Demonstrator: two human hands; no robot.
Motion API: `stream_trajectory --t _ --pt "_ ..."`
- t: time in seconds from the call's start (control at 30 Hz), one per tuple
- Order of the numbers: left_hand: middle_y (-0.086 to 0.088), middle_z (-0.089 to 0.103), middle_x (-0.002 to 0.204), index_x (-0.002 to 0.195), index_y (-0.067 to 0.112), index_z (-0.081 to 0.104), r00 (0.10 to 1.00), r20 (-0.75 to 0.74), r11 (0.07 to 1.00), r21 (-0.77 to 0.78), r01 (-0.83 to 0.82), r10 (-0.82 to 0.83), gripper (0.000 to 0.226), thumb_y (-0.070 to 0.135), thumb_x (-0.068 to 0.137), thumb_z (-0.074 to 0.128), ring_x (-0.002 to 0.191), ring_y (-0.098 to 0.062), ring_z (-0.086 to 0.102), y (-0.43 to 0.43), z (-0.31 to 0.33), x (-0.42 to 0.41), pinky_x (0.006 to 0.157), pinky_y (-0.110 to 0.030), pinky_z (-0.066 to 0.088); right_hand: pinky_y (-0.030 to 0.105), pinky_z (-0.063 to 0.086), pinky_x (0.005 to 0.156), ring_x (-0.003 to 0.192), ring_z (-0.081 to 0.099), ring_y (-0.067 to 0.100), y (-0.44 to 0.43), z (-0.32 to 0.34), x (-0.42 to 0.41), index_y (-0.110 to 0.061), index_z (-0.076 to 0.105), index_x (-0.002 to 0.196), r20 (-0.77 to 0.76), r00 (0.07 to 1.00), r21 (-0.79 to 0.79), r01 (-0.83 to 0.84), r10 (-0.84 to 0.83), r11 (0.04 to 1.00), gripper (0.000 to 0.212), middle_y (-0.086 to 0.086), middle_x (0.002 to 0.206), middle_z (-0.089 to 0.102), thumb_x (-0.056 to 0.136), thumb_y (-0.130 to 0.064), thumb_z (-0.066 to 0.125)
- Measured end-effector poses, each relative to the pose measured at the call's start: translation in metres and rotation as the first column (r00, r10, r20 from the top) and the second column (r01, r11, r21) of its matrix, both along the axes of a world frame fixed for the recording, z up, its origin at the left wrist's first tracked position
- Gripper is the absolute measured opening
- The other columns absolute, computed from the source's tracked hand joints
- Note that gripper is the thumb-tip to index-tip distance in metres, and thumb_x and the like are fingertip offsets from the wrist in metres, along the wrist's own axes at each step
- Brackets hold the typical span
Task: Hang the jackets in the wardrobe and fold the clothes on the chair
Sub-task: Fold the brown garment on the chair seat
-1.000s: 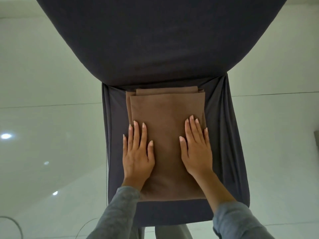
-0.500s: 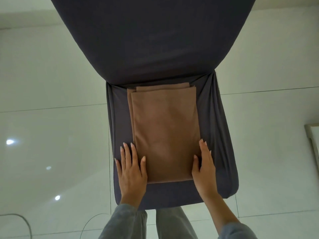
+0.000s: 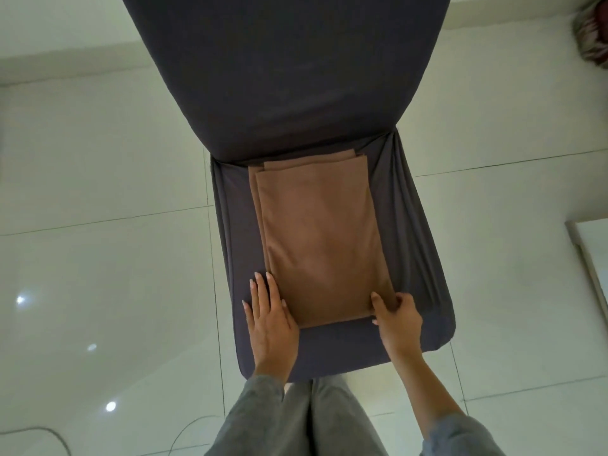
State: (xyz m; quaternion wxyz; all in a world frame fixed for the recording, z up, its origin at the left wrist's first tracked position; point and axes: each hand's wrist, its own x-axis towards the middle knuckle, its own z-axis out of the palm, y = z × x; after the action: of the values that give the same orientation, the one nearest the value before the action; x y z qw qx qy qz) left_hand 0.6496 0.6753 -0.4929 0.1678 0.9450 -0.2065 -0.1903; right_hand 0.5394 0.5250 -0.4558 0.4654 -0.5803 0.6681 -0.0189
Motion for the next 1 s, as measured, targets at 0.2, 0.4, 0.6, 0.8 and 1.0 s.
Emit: stream_trajectory --t 0.2,0.4,0.6,0.8,1.0 --pt "0.016 -0.004 0.157 0.146 0.035 -0.009 0.8 -0.397 0.862 -0.428 0.273 -0.45 0.078 0.027 0.092 0.046 0.145 -0.002 -0.003 -0.013 0.051 0.004 0.12 -0.036 0.011 0.031 0.053 0.068 0.066 0.067 0.015 -0.006 0.046 0.015 -0.009 0.062 0.084 0.137 0.99 0.146 -0.039 0.018 0.989 0.016 0.004 0.073 0.069 0.087 -0.024 0.064" --pt "0.022 0.007 0.154 0.145 0.042 0.001 0.873 -0.266 0.857 -0.442 0.267 -0.409 0.089 0.036 0.082 0.063 0.144 -0.001 0.006 -0.033 0.102 -0.006 0.118 -0.035 0.02 0.021 0.038 0.055 0.051 0.05 0.008 -0.016 0.125 0.049 -0.01 0.066 0.069 0.308 0.95 0.255 -0.036 -0.046 0.966 0.015 -0.001 0.056 0.062 0.079 -0.019 0.072" --pt "0.009 0.063 0.113 0.134 0.027 0.05 0.955 -0.198 0.859 -0.503 0.093 -0.219 0.045 0.022 0.091 0.06 0.108 -0.012 0.061 -0.077 0.19 0.025 0.089 -0.022 0.048 0.01 0.036 0.043 0.042 0.046 0.0 -0.031 0.225 0.069 -0.013 0.062 0.069 0.484 0.875 0.18 -0.096 -0.003 0.979 0.018 0.0 0.063 0.062 0.086 -0.017 0.066" --pt "0.005 0.067 0.1 0.115 0.02 0.063 0.898 -0.322 0.839 -0.536 0.089 -0.301 0.023 0.026 0.097 0.05 0.089 -0.009 0.062 -0.104 0.263 0.035 0.069 -0.015 0.043 0.024 0.038 0.059 0.068 0.058 0.01 -0.04 0.279 0.038 -0.013 0.066 0.096 0.523 0.848 0.175 -0.012 -0.083 0.984 0.02 -0.001 0.087 0.069 0.095 -0.023 0.049" --pt "-0.002 0.067 0.102 0.107 0.021 0.06 0.807 -0.535 0.843 -0.53 -0.09 -0.25 0.024 0.038 0.096 0.048 0.095 -0.021 0.063 -0.136 0.313 -0.017 0.084 -0.035 0.052 0.028 0.045 0.059 0.078 0.061 0.018 0.01 0.249 -0.045 -0.006 0.063 0.099 0.296 0.877 0.489 0.202 -0.379 0.849 0.039 0.006 0.085 0.065 0.097 -0.041 0.045"
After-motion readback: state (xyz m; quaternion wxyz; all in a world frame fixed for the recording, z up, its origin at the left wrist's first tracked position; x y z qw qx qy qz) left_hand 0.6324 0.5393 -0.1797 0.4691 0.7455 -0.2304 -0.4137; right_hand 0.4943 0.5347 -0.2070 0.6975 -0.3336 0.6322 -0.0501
